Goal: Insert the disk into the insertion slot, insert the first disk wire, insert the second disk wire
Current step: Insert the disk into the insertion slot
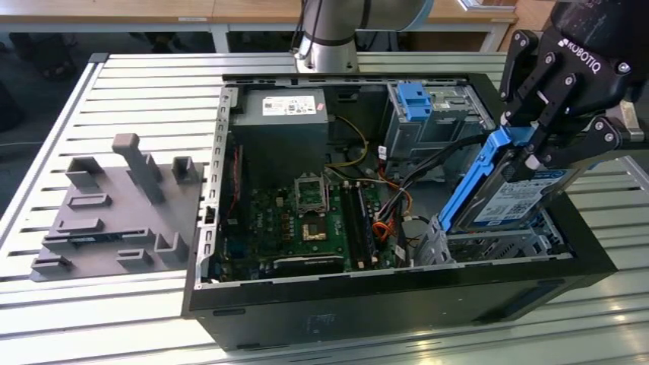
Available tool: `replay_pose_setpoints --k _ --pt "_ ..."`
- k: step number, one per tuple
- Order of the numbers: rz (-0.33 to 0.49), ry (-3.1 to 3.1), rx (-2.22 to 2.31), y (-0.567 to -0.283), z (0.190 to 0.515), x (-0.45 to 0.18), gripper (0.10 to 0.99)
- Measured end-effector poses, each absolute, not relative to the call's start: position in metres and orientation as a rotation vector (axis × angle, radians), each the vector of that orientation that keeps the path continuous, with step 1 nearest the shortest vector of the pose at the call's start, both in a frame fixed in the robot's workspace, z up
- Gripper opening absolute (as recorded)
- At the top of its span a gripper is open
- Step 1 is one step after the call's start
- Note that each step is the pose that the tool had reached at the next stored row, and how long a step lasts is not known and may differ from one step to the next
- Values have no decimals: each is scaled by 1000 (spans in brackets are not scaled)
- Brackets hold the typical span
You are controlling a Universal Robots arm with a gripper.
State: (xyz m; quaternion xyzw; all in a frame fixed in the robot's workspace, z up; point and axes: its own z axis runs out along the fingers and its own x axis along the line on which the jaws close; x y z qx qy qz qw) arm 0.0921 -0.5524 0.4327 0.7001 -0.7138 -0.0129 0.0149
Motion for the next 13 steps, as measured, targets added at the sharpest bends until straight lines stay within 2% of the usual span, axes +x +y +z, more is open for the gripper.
replay_pose_setpoints --k 13 --pt "-41 -2222 2179 -552 423 92 365"
